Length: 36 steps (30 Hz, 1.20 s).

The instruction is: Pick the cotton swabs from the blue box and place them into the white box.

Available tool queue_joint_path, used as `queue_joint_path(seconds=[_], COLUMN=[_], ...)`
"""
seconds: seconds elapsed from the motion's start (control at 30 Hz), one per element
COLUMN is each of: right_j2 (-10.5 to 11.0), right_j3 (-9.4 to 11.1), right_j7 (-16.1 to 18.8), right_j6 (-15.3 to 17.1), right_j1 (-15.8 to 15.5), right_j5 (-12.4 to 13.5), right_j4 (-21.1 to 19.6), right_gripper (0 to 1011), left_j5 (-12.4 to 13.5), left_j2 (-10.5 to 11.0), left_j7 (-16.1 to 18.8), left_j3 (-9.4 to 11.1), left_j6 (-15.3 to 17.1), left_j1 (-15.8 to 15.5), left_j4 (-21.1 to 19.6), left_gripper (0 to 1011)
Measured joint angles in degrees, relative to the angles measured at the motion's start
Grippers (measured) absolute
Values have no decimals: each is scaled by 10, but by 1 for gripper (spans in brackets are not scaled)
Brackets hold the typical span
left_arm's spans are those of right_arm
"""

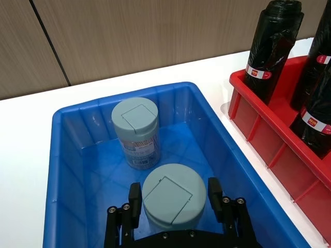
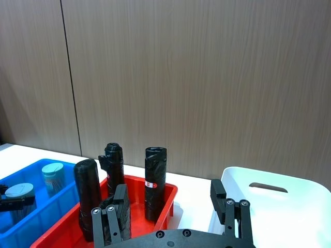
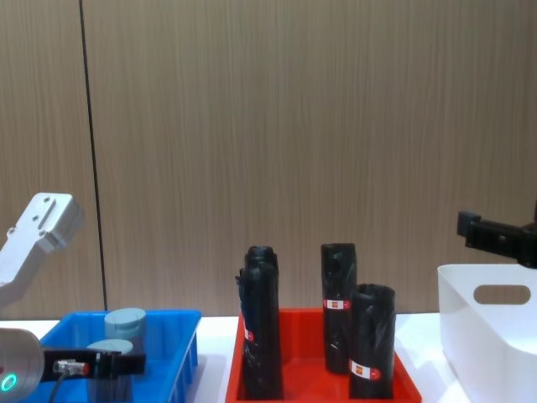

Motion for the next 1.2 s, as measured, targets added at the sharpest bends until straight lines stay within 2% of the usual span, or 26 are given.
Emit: queue_joint_path(seconds=[0.2, 0.63, 0.93, 1.2], right_j2=[0, 0, 0, 0], right_j3=[0, 0, 0, 0], right_j7=[0, 0, 0, 0], right_j6=[0, 0, 0, 0], right_j1=[0, 0, 0, 0], right_j5=[0, 0, 0, 0], right_j4=[0, 0, 0, 0], right_gripper=[1002, 1002, 1002, 1002], left_j5=[1, 22, 51, 71], left_j2=[-1, 3, 16, 35], left_j7=[0, 11, 14, -15], left_j3=[0, -1, -2, -7], left_j6=[-3, -11, -31, -53], left_j1=[-1, 7, 24, 45], left_j4=[5, -15, -67, -127], left_gripper=[671, 669, 669, 669])
